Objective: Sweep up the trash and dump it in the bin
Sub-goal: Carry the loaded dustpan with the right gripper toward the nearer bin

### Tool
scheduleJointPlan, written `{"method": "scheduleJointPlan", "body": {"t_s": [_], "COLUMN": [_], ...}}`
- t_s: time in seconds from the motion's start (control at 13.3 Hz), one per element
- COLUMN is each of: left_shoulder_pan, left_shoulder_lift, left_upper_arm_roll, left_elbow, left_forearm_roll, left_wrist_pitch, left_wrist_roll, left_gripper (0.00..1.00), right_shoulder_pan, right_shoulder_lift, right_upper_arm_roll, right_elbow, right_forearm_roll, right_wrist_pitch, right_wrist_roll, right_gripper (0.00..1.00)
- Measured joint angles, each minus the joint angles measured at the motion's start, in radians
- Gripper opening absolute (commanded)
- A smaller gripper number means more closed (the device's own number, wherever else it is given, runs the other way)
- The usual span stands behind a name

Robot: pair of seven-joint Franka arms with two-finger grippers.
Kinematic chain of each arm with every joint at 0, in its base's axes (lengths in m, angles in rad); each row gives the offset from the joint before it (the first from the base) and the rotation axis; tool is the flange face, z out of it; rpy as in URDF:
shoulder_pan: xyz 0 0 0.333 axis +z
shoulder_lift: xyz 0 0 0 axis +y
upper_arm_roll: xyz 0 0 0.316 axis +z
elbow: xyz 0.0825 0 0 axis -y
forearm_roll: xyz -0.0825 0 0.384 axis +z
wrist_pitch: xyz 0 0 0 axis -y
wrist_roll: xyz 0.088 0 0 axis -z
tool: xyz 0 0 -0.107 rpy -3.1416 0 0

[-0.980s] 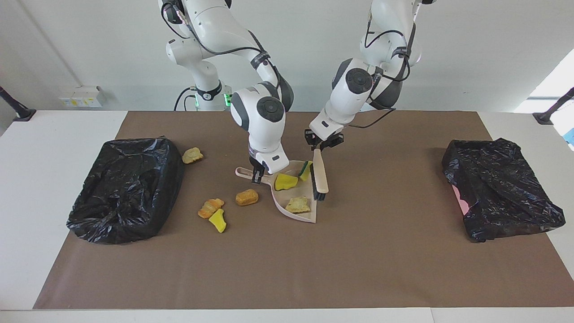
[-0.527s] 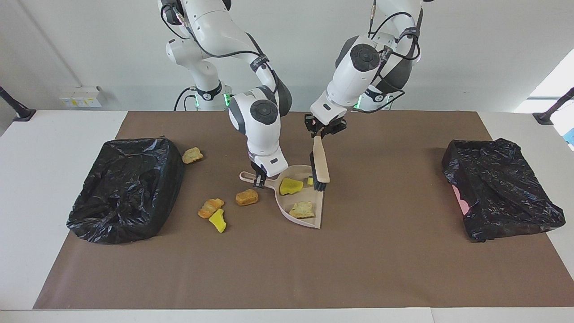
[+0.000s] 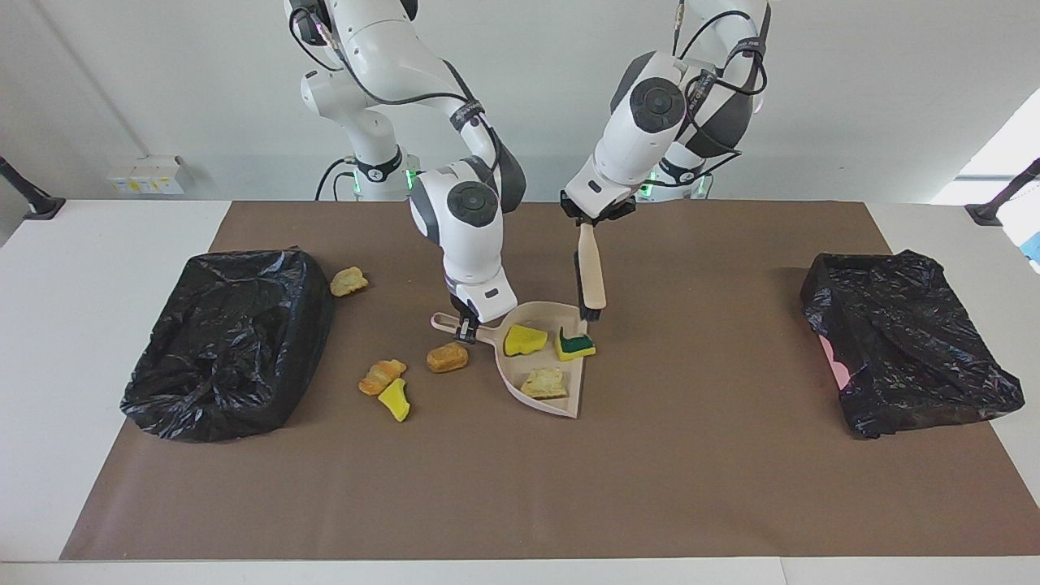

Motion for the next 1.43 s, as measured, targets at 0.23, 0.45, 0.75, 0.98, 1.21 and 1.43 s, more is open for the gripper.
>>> {"method": "scheduleJointPlan", "body": {"t_s": [0.23,0.45,0.75,0.98,1.21,1.43], "left_shoulder_pan": [-0.036,-0.118,-0.22,-0.261,-0.262,-0.262], "left_shoulder_lift": [-0.107,-0.156,-0.13,-0.065,-0.053,-0.047], "left_upper_arm_roll": [-0.011,-0.017,-0.02,-0.021,-0.019,-0.019], "left_elbow": [-0.195,-0.32,-0.372,-0.378,-0.378,-0.378], "left_forearm_roll": [0.0,0.0,0.0,0.0,0.0,0.0], "left_wrist_pitch": [0.127,0.249,0.408,0.515,0.53,0.531], "left_wrist_roll": [-0.008,-0.092,-0.224,-0.271,-0.272,-0.272], "left_gripper": [0.0,0.0,0.0,0.0,0.0,0.0], "right_shoulder_pan": [-0.037,-0.084,-0.143,-0.201,-0.26,-0.316], "right_shoulder_lift": [0.0,-0.002,-0.014,-0.026,-0.039,-0.057], "right_upper_arm_roll": [-0.001,-0.001,-0.001,-0.002,-0.002,-0.005], "right_elbow": [0.012,0.039,0.081,0.104,0.132,0.139], "right_forearm_roll": [0.018,0.023,0.024,0.046,0.049,0.049], "right_wrist_pitch": [0.0,-0.033,-0.121,-0.177,-0.238,-0.273], "right_wrist_roll": [-0.075,-0.143,-0.231,-0.308,-0.361,-0.415], "right_gripper": [0.0,0.0,0.0,0.0,0.0,0.0]}}
